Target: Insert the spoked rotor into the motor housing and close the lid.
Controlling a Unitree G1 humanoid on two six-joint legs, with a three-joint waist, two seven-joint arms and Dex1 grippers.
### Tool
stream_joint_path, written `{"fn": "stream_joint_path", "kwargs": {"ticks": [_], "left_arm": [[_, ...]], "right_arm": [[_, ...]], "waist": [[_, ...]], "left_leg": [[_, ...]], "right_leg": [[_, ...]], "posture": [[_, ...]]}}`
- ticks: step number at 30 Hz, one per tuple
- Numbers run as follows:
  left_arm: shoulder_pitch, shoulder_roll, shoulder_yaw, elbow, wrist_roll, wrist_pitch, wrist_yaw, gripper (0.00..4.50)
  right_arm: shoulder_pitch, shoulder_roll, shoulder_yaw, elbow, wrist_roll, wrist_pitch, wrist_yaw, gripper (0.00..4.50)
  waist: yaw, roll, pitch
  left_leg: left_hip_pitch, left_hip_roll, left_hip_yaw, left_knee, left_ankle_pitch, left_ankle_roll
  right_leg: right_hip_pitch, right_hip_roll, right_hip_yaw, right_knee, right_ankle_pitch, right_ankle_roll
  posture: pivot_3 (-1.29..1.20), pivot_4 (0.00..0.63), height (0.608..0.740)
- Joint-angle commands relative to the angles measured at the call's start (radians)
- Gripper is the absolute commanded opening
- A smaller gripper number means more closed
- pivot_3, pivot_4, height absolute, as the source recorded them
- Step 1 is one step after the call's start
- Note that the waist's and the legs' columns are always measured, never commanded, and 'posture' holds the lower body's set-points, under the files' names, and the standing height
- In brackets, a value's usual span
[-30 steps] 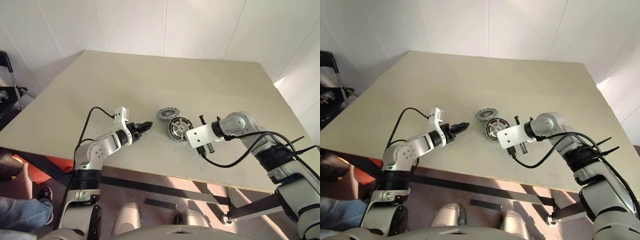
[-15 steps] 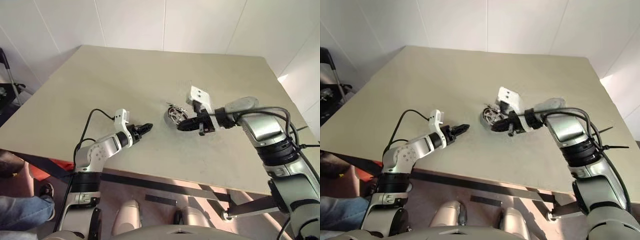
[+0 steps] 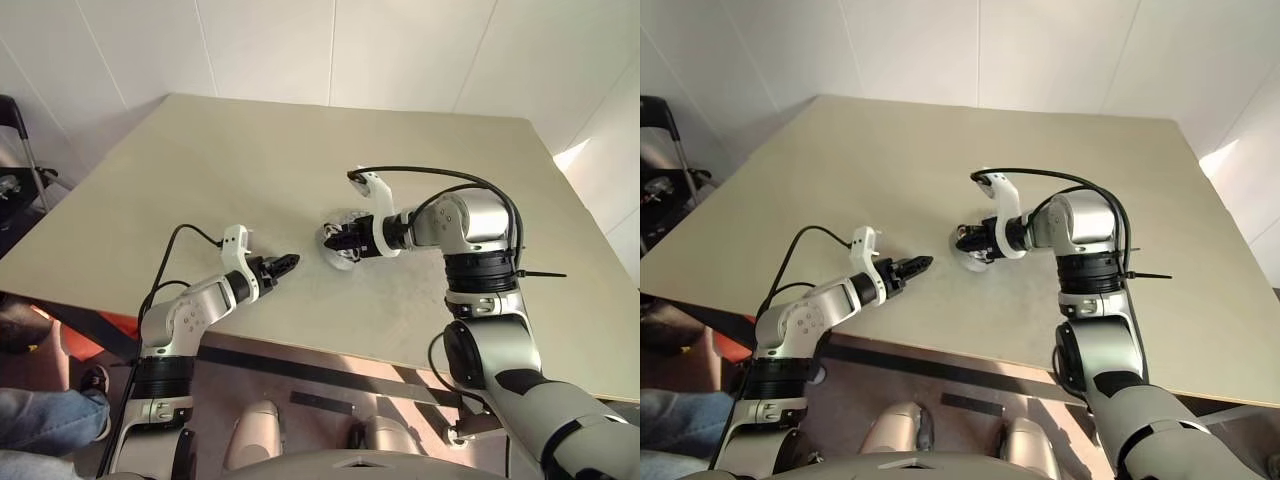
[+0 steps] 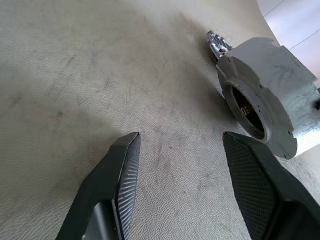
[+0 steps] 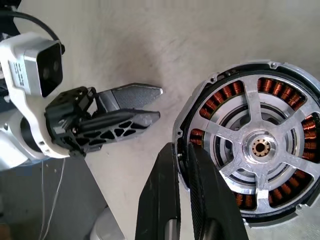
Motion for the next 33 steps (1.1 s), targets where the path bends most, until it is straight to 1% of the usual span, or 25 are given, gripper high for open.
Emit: {"fn": "stream_joint_path", "kwargs": {"ticks": [1,9,11,13,16,19,23,26,27,28,29,31,32,33], "left_arm": [[0.006,0.006,0.001,-0.042,-0.008,0.006,0.003,2.77],[0.017,0.006,-0.006,-0.044,-0.002,0.002,0.006,2.77],[0.017,0.005,-0.007,-0.043,0.0,0.001,0.006,2.77],[0.016,0.005,-0.008,-0.04,0.002,-0.001,0.007,2.77],[0.011,0.008,-0.011,-0.032,0.008,-0.004,0.004,2.77],[0.003,0.011,-0.014,-0.024,0.014,-0.009,-0.001,2.77],[-0.023,0.008,-0.01,-0.012,0.011,-0.031,-0.019,2.77],[-0.049,0.002,-0.003,-0.002,-0.003,-0.042,-0.039,2.77],[-0.061,0.001,-0.003,0.003,-0.006,-0.046,-0.047,2.77],[-0.071,0.0,-0.005,0.009,-0.006,-0.051,-0.054,2.77],[-0.081,0.0,-0.007,0.017,-0.003,-0.052,-0.06,2.77],[-0.096,0.004,-0.009,0.037,0.003,-0.054,-0.071,2.77],[-0.1,0.007,-0.012,0.046,0.007,-0.056,-0.077,2.77],[-0.104,0.01,-0.013,0.053,0.01,-0.058,-0.082,2.77]], "right_arm": [[-0.063,0.044,-0.101,0.029,-0.009,0.004,-0.127,0.02],[-0.12,0.178,-0.264,0.079,0.001,0.004,-0.344,0.02],[-0.125,0.208,-0.291,0.081,0.006,0.004,-0.394,0.7],[-0.139,0.234,-0.325,0.08,0.014,0.004,-0.434,1.28],[-0.181,0.258,-0.378,0.086,0.057,0.004,-0.466,2.3],[-0.221,0.261,-0.433,0.092,0.089,0.004,-0.494,2.3],[-0.259,0.236,-0.582,0.112,0.046,-0.027,-0.568,2.3],[-0.255,0.208,-0.651,0.13,0.033,-0.078,-0.617,2.3],[-0.245,0.195,-0.666,0.128,0.028,-0.091,-0.63,2.3],[-0.226,0.18,-0.661,0.117,0.028,-0.1,-0.63,2.3],[-0.178,0.149,-0.574,0.072,0.042,-0.114,-0.581,2.3],[-0.031,0.027,-0.262,-0.112,0.122,-0.175,-0.36,2.3],[0.044,-0.045,-0.128,-0.226,0.167,-0.229,-0.23,2.3],[0.09,-0.093,-0.052,-0.295,0.195,-0.272,-0.147,2.3]], "waist": [[0.001,0.0,0.0],[-0.003,0.0,0.0],[-0.003,0.0,0.0],[-0.004,0.0,0.0],[-0.004,0.0,0.0],[-0.004,0.0,0.0],[-0.001,0.0,0.0],[-0.001,0.0,0.0],[0.0,0.0,0.0],[0.0,0.0,0.0],[0.001,0.0,0.0],[0.006,0.0,0.0],[0.012,0.001,0.0],[0.015,0.001,0.0]], "left_leg": [[0.0,0.0,0.0,-0.001,0.001,-0.001],[0.003,0.0,0.0,-0.007,0.004,-0.006],[0.003,0.0,0.0,-0.008,0.004,-0.007],[0.004,0.0,0.0,-0.009,0.005,-0.008],[0.004,0.0,0.0,-0.011,0.005,-0.009],[0.006,-0.001,0.0,-0.013,0.006,-0.011],[0.008,-0.002,0.0,-0.021,0.01,-0.017],[0.008,-0.002,0.0,-0.023,0.011,-0.018],[0.008,-0.002,0.0,-0.023,0.011,-0.018],[0.008,-0.002,0.0,-0.023,0.011,-0.018],[0.008,-0.002,0.0,-0.023,0.011,-0.018],[0.008,-0.002,-0.001,-0.024,0.011,-0.018],[0.007,-0.002,-0.002,-0.025,0.01,-0.018],[0.007,-0.002,-0.002,-0.025,0.01,-0.016]], "right_leg": [[0.0,0.0,0.0,0.0,0.0,0.0],[0.0,0.001,0.0,-0.001,-0.001,0.001],[0.0,0.002,0.001,-0.001,-0.003,0.005],[0.0,0.002,0.001,-0.001,-0.003,0.006],[0.0,0.002,0.001,-0.001,-0.004,0.006],[0.0,0.002,0.001,-0.002,-0.004,0.007],[0.001,0.002,0.002,-0.005,-0.004,0.007],[0.0,0.002,0.002,-0.005,-0.004,0.008],[0.0,0.002,0.002,-0.005,-0.002,0.01],[0.0,0.002,0.002,-0.005,-0.002,0.011],[-0.001,0.002,0.002,-0.005,-0.001,0.011],[0.0,0.003,0.001,-0.006,0.001,0.007],[0.002,0.003,0.001,-0.008,0.001,0.007],[0.003,0.003,0.0,-0.01,0.002,0.007]], "posture": [[0.0,0.0,0.74],[0.0,0.0,0.74],[0.0,0.0,0.74],[0.0,0.0,0.74],[0.0,0.0,0.74],[0.0,0.0,0.74],[0.0,0.0,0.74],[0.0,0.0,0.74],[0.0,0.0,0.74],[0.0,0.0,0.74],[0.0,0.0,0.74],[0.0,0.0,0.74],[0.0,0.0,0.74],[0.0,0.0,0.74]]}}
